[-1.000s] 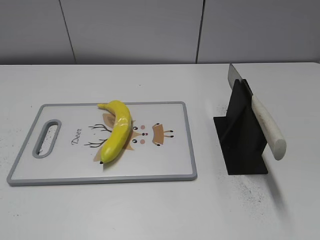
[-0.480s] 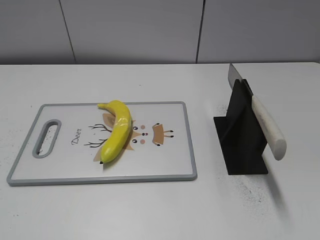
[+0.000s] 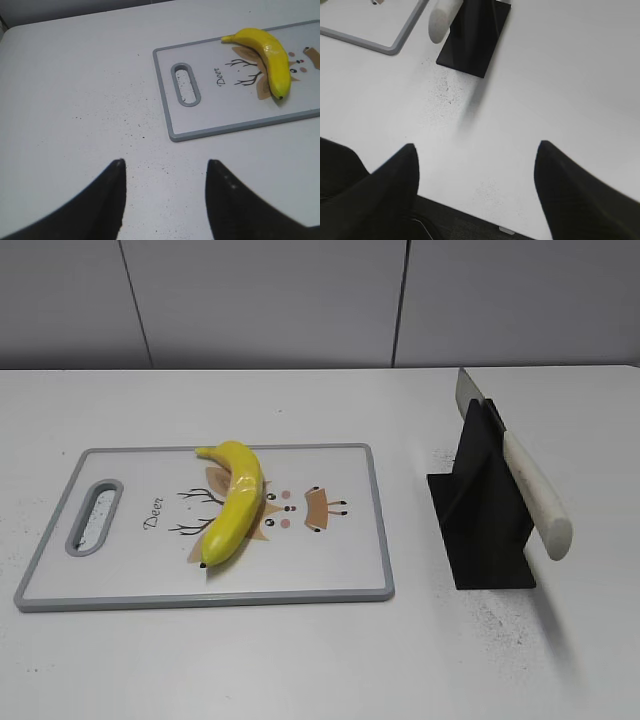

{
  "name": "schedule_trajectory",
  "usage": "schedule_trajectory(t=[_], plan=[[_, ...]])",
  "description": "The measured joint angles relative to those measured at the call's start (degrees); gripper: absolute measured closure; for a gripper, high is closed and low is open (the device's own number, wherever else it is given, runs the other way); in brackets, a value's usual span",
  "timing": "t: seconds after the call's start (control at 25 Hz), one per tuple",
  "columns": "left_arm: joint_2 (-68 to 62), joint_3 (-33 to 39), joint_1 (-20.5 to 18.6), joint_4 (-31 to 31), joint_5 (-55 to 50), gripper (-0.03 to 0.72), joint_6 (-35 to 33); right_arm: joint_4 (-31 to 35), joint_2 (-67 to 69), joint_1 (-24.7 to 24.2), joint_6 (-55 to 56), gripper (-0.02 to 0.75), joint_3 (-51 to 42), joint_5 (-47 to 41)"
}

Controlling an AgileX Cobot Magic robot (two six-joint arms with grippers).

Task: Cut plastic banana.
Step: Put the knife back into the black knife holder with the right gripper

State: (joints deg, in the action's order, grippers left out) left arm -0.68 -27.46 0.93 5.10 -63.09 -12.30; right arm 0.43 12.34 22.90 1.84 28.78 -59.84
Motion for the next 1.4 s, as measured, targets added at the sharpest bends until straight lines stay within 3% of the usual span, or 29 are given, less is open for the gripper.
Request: schedule_trajectory(t=[0.72, 0.96, 1.2, 1.4], plan=[[0.0, 0.0, 0.0, 0.5, 0.0, 0.198, 0.0, 0.2, -8.5, -1.5, -0.2, 0.199, 0.0, 0.0], [0.0, 0.0, 0.0, 0.5, 0.0, 0.198, 0.0, 0.2, -10.4, -9.1, -0.2, 0.200, 0.0, 0.0], [0.0, 0.0, 0.0, 0.5, 0.1, 0.198, 0.0, 0.2, -10.8, -21.1, -0.3, 0.201, 0.0, 0.0], [0.0, 0.0, 0.0, 0.5, 0.1, 0.198, 0.0, 0.2, -10.8, -24.2, -0.3, 0.206, 0.0, 0.0]])
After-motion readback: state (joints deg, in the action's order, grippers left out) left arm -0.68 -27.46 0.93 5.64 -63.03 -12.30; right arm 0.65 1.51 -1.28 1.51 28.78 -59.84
